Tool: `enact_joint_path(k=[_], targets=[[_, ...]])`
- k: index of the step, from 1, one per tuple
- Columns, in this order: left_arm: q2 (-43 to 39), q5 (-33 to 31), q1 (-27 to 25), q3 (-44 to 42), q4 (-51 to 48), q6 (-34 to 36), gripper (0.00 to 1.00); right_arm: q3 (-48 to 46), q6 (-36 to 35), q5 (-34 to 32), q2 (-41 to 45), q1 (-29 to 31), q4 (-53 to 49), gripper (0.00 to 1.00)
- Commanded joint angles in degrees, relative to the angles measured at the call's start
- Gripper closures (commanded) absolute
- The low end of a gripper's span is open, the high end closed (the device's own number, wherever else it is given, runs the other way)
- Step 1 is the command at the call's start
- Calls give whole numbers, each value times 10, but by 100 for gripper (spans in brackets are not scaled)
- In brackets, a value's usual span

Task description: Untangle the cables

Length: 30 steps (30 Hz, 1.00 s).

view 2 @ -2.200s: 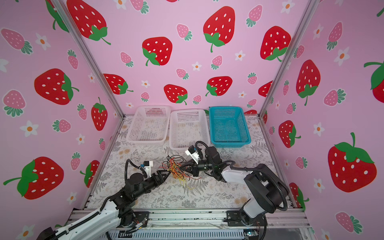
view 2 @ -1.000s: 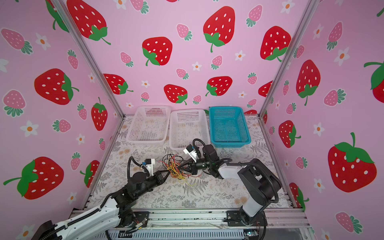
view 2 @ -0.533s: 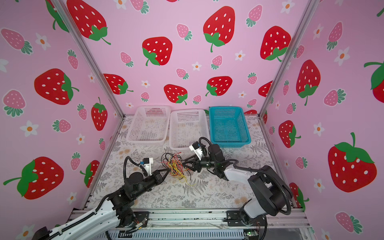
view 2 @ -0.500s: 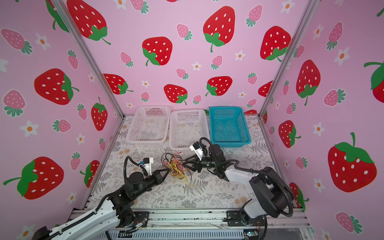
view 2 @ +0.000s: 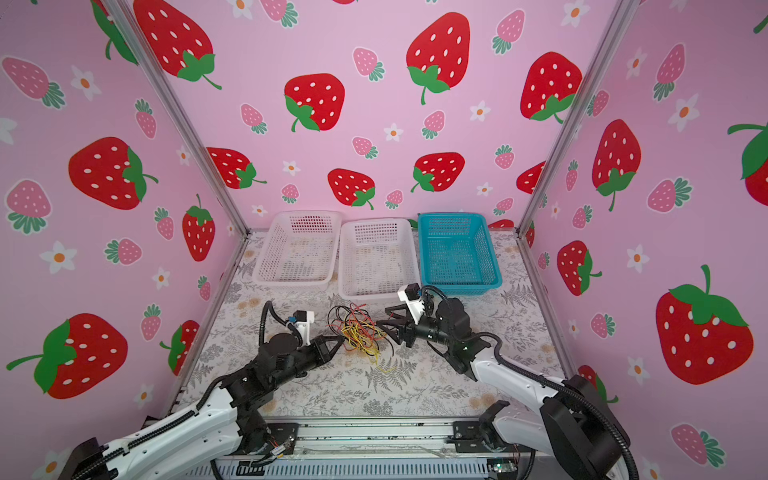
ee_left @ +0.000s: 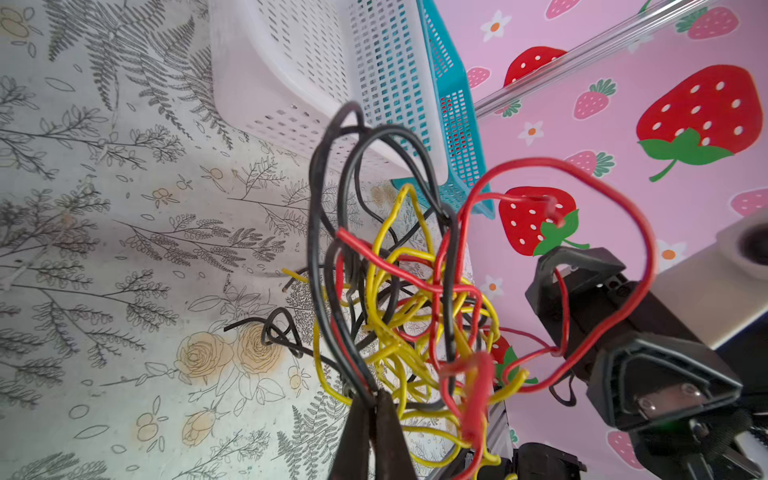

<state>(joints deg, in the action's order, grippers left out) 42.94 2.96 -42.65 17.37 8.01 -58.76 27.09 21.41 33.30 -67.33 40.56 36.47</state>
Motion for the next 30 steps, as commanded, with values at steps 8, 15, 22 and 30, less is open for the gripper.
enact_joint_path(k=[8, 15, 22, 30], targets=[[17, -7, -2, 55, -59, 12, 100, 34, -25, -197, 4, -13, -119, 36], [35, -2, -2, 72, -105, 22, 100, 83, -22, -225, 0, -21, -264, 31], [67, 6, -2, 90, -130, 37, 100, 64, -1, -22, 72, -25, -239, 18], [65, 8, -2, 89, -131, 45, 100, 90, -6, -102, 85, 10, -348, 13]])
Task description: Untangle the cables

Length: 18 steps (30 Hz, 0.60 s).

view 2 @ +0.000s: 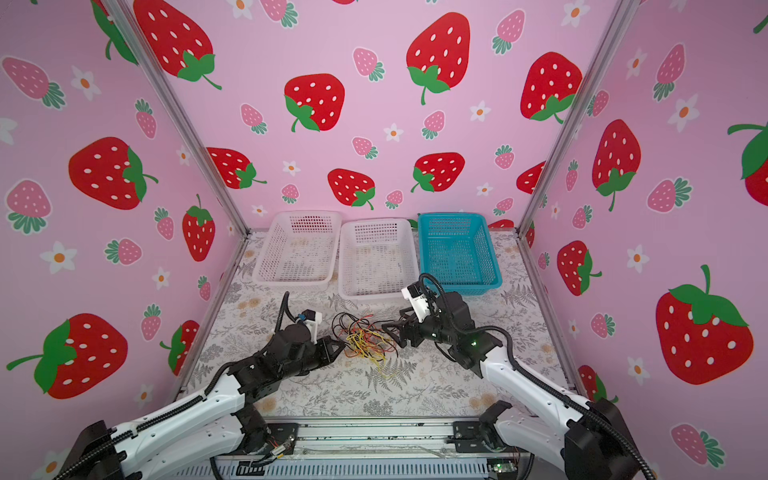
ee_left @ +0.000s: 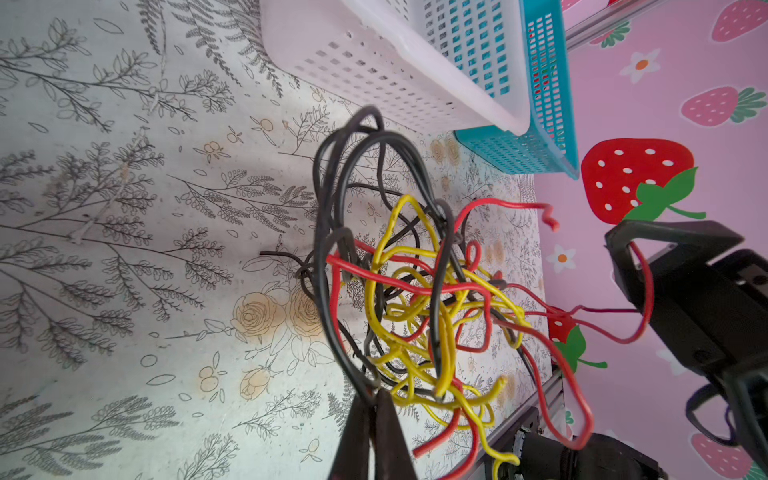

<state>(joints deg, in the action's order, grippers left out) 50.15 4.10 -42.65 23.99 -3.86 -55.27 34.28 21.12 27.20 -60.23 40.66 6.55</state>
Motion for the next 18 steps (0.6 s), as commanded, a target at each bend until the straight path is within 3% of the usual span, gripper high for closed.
enact_joint_path(k=[1, 5, 11, 14, 16, 18], targets=[[-9, -4, -2, 22, -12, 11, 100, 19, -9, -62, 16, 14, -61, 13], [-20, -27, -2, 25, -36, 24, 100, 18, -12, -71, 25, 21, -67, 18], [-63, -71, 6, 28, -82, 26, 100, 26, 8, -157, 40, 22, -122, 15], [-62, -52, 7, 27, -69, 24, 100, 15, -3, -107, 41, 34, -97, 16], [-51, -38, 7, 26, -55, 22, 100, 2, -6, -47, 35, 66, -45, 16], [-40, -30, 7, 30, -49, 20, 100, -1, -1, -38, 19, 105, -4, 18]])
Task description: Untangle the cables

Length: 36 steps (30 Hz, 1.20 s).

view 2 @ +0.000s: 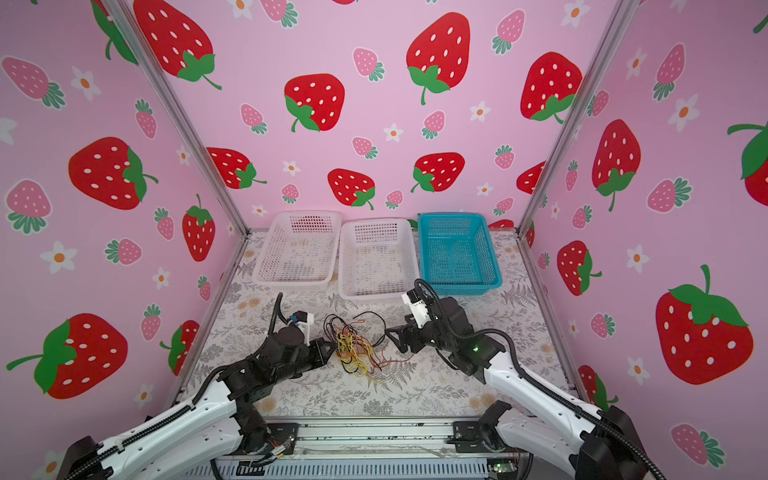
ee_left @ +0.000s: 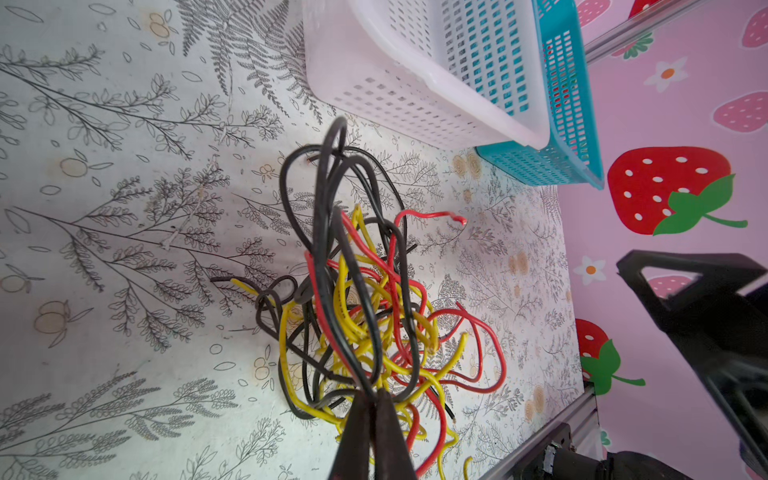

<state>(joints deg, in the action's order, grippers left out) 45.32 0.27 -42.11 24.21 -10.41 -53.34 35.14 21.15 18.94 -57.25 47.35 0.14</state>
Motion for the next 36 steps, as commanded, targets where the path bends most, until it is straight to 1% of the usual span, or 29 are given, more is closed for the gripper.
enact_joint_path(k=[1, 3, 6, 9, 12, 14, 17, 22, 23, 30, 36], targets=[[14, 11, 1, 28, 20, 0, 100, -9, -3, 44, -20, 54, 74, 18], [18, 16, 1, 30, 25, 1, 100, -6, -4, 33, -46, 78, 97, 20], [15, 19, 1, 32, 26, 0, 100, 4, 3, 12, -103, 84, 103, 24], [8, 18, 1, 34, 17, 3, 100, 11, 6, -4, -156, 83, 105, 31], [0, 16, 2, 31, 11, 3, 100, 13, 8, -22, -187, 84, 112, 39], [-3, 15, 1, 29, 9, 4, 100, 17, 6, -30, -201, 84, 112, 47], [-2, 16, 1, 28, 5, 7, 100, 19, 6, -45, -208, 84, 107, 66], [-5, 8, 2, 19, -4, 14, 100, 19, -6, -86, -167, 84, 74, 97], [-4, 7, 1, 17, -4, 14, 100, 20, -9, -94, -158, 84, 63, 100], [13, -6, 3, 11, -23, 14, 100, 35, -22, -160, -69, 78, -10, 100], [37, -12, 5, 7, -27, 19, 100, 67, -25, -199, 30, 52, -70, 100]])
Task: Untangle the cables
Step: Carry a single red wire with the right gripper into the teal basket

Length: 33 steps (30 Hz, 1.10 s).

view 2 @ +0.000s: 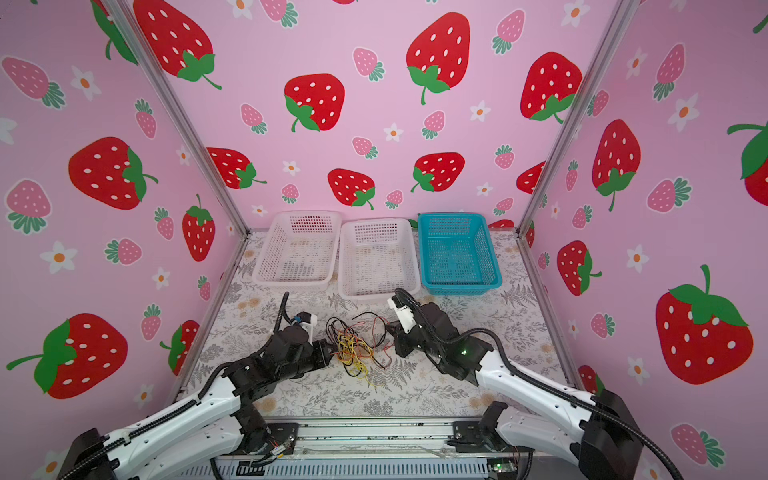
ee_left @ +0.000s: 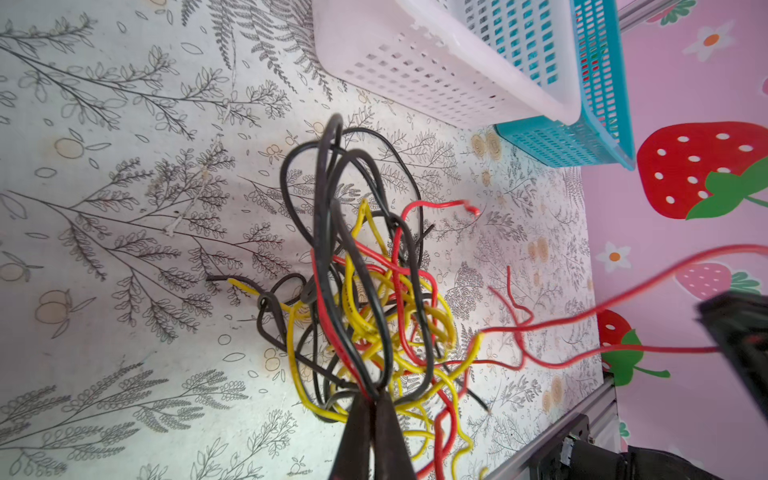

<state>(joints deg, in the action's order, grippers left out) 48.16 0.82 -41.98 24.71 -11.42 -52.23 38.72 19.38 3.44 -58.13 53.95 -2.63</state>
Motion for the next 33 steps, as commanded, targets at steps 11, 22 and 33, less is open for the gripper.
enact_joint_path(k=[11, 22, 33], targets=[[37, -22, 9, -6, -13, 20, 100, 124, -13, -115, 143, -50, -137, 100], [40, -11, 29, -23, 1, 21, 100, 179, -19, -196, 186, -59, -190, 100], [72, 21, 31, 39, 6, 90, 100, 151, -27, -197, 167, -63, -165, 100]])
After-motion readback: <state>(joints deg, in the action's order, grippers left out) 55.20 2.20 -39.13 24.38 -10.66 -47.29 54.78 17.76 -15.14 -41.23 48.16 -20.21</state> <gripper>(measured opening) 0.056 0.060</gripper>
